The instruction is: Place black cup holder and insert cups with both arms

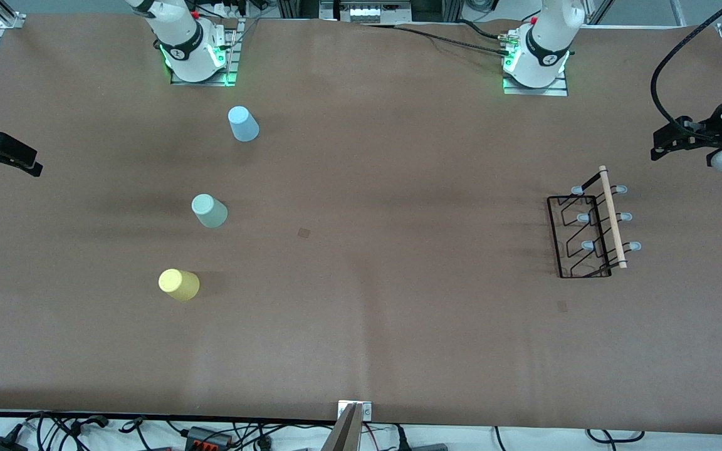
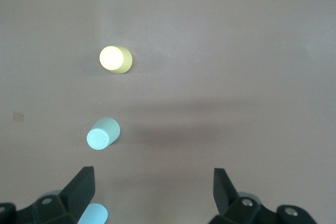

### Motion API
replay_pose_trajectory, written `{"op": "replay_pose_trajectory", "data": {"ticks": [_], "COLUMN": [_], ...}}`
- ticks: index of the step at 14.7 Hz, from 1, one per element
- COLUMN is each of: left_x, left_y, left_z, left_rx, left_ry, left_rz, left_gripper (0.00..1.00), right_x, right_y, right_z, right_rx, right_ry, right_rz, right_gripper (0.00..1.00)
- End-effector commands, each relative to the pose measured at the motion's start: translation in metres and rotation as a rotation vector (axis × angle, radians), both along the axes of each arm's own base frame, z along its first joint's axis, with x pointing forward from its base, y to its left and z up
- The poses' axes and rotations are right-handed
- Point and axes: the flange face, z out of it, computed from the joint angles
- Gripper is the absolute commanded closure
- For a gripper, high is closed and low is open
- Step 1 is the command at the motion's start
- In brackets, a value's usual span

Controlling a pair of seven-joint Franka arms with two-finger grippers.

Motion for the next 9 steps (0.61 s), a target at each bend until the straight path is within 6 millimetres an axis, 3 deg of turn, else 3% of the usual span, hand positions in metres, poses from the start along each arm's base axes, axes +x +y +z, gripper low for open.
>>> {"op": "replay_pose_trajectory", "data": {"ticks": [1,6,9], "left_x": [-0.006,-0.006,-0.004], "left_y": [-0.001,-0.001,0.001], "left_z": [0.004,0.007,0.002], "left_rx": [-0.001,0.001,0.007], "left_ry": [0.016,0.013,0.024], "left_rz": [0.008,0.011,0.012], "left_gripper": [0.00,0.00,0.00], "right_x": [-0.004,-0.003,-0.001], "right_y": [0.004,0.005,0.026], "right_z": [0.004,0.001,-0.014], "right_rx": [0.040,0.049,0.051], "right_ry": [0.004,0.012,0.064], "right_rz": [-0.012,-0.002,0.019], "right_gripper": [0.00,0.00,0.00]}}
